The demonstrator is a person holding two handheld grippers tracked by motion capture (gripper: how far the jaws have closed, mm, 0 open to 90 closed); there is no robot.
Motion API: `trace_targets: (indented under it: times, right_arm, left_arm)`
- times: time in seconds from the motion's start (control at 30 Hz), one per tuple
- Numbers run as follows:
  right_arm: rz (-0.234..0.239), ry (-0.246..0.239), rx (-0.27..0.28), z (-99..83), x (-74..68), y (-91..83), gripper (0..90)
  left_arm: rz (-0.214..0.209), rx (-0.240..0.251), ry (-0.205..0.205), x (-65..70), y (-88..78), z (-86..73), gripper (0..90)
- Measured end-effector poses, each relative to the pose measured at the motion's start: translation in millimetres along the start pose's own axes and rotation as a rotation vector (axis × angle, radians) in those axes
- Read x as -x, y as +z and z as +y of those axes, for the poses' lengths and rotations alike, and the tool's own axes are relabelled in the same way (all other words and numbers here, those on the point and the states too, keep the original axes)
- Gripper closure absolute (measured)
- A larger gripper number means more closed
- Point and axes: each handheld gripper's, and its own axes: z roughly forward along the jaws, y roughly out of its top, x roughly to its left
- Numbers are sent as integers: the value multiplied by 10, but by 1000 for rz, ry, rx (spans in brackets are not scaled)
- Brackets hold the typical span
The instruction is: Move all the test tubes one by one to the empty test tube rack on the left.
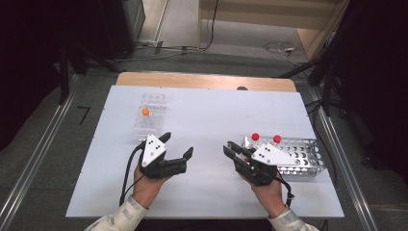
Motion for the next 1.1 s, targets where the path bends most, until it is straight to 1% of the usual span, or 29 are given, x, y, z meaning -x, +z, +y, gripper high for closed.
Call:
trace_targets:
  times: [0.1,0.3,0.4,0.47,0.5,0.63,0.77,0.9,1.0,1.1]
  right_arm:
    - [10,-4,-7,7,-26,86,733]
    - [25,-6,-14,23,-72,204,734]
    - [36,-8,-15,35,-100,261,733]
    - [47,0,-14,44,-121,297,733]
    - [53,1,-15,47,-131,313,733]
    - [64,-6,-15,57,-173,365,733]
    - [79,-6,-16,69,-227,411,733]
    - [97,-11,-20,76,-281,454,733]
    - [102,-10,-23,73,-301,480,733]
    - [105,-10,-25,72,-306,494,733]
  left_arm:
    - [-13,-2,14,51,29,-8,163]
    - [-56,-10,34,161,98,-39,217]
    - [-81,-4,62,231,121,-50,252]
    - [-89,-3,85,272,132,-59,292]
    - [-96,-2,90,285,138,-64,312]
    - [-126,-3,100,320,154,-76,401]
    - [-138,-9,118,341,168,-90,485]
    - [-137,-6,119,327,165,-93,564]
    - [-139,3,116,319,155,-89,617]
    - [-142,2,113,320,154,-94,648]
